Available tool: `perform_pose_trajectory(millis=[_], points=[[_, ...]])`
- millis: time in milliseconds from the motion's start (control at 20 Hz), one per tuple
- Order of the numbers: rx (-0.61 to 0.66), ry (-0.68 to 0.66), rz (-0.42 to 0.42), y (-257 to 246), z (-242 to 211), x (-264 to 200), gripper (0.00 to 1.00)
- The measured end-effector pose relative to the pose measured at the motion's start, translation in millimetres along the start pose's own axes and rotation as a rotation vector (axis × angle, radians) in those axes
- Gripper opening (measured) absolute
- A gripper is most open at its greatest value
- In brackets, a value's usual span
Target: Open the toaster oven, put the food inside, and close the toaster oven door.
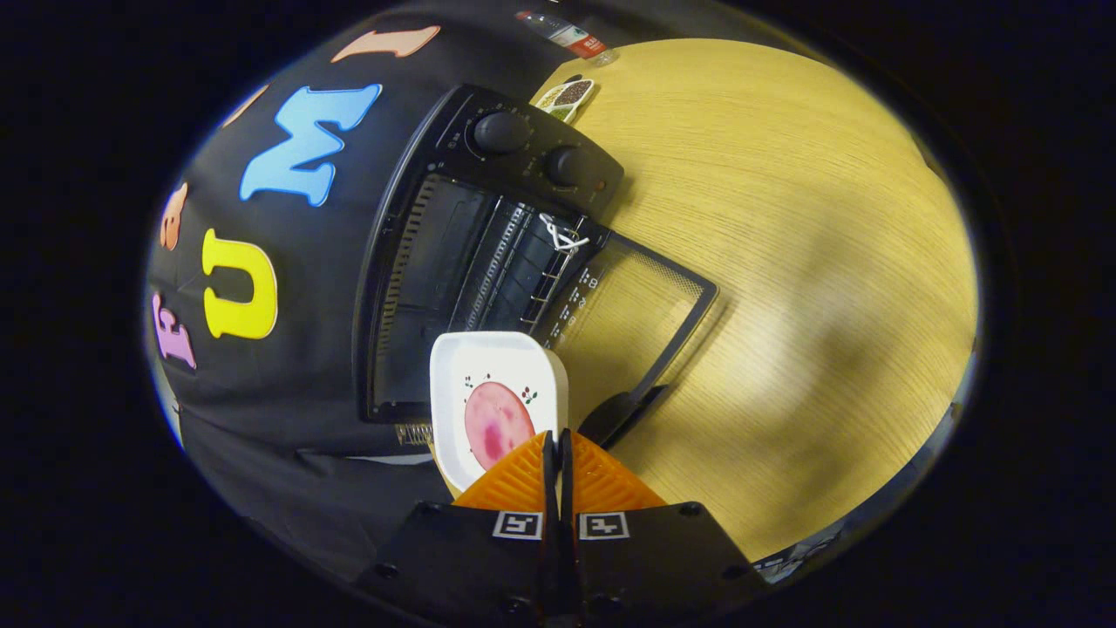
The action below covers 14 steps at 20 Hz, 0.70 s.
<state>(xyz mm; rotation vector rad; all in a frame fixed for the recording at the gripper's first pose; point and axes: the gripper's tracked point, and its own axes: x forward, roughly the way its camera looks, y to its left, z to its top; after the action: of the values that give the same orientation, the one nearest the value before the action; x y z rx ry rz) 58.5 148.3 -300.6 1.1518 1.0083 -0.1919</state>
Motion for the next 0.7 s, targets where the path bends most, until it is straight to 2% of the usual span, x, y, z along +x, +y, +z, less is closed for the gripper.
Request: perform_pose_trajectory(millis=[450,700], points=[[0.222,-0.128,0.019,29,36,42,0.01],[0.284,-0.203,0.036,40,51,63,0.01]])
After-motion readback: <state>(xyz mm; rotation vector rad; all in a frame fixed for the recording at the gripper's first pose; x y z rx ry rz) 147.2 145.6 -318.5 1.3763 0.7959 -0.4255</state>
